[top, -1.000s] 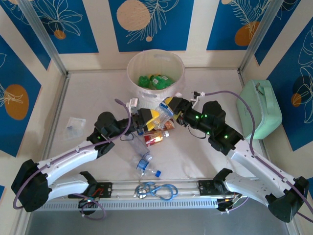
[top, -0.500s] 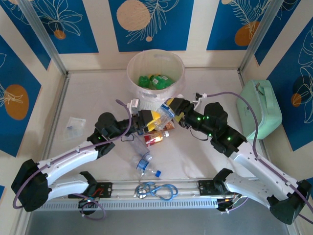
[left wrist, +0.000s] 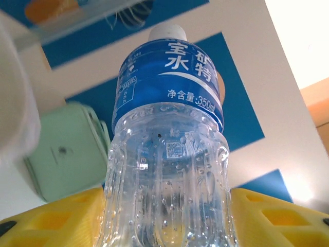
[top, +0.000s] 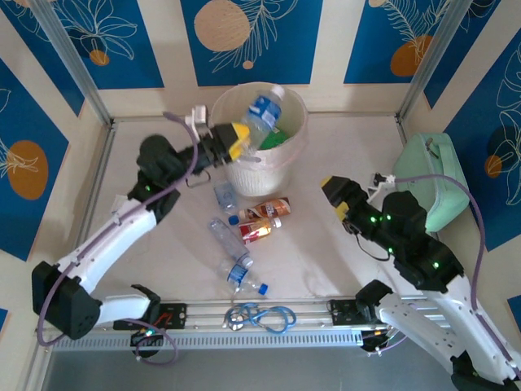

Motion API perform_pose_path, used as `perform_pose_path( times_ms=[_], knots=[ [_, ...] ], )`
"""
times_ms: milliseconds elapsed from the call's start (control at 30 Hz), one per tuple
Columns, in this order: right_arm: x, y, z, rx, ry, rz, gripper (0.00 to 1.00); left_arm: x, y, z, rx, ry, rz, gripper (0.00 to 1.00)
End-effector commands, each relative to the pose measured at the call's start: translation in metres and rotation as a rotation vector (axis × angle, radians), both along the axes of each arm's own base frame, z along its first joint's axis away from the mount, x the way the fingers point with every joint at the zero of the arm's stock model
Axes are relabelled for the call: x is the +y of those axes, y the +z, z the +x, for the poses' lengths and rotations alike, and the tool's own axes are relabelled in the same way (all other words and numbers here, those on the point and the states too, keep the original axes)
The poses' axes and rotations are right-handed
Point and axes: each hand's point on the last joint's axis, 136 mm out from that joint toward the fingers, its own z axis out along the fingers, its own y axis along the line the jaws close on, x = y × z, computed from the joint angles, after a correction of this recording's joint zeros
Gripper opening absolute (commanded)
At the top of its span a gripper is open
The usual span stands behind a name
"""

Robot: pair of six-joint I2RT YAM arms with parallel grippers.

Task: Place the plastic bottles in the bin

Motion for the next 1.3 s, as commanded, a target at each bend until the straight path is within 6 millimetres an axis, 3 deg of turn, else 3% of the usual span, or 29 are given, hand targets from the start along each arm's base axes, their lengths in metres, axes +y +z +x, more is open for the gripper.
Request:
perform_pose_path(
  times_ms=[0, 200, 333, 600, 733, 867, 1067, 1267],
  knots=[
    [-0.016, -0.030, -0.013, 0.080, -0.027, -0.073, 0.94, 0.008, 0.008, 0.028, -0.065, 0.033, 0.128, 0.57],
    [-0.022, -0.047, -0.026, 0.121, -0.026, -0.070, 0.93, 0.013, -0.013, 0.096, 0.029, 0.088, 0.247, 0.55],
    [-0.025, -0.047, -0.029, 0.123, -0.026, -0.085, 0.92, 0.009, -0.027, 0.113, 0.037, 0.084, 0.330, 0.53],
    [-0.024, -0.049, -0.026, 0.123, -0.026, -0.091, 0.92, 0.016, -0.059, 0.123, 0.050, 0.129, 0.479, 0.59],
    [-0.023, -0.050, -0.026, 0.126, -0.019, -0.094, 0.92, 0.018, -0.066, 0.124, 0.050, 0.138, 0.512, 0.74],
    [-0.024, -0.049, -0.027, 0.128, -0.015, -0.111, 0.92, 0.026, -0.059, 0.123, 0.024, 0.184, 0.537, 0.89],
    [-0.019, -0.046, -0.025, 0.128, 0.003, -0.126, 0.92, 0.047, -0.039, 0.112, -0.022, 0.285, 0.595, 0.93],
    [-0.012, -0.047, -0.022, 0.130, 0.026, -0.137, 0.91, 0.093, -0.015, 0.084, -0.055, 0.459, 0.672, 1.00]
  ],
)
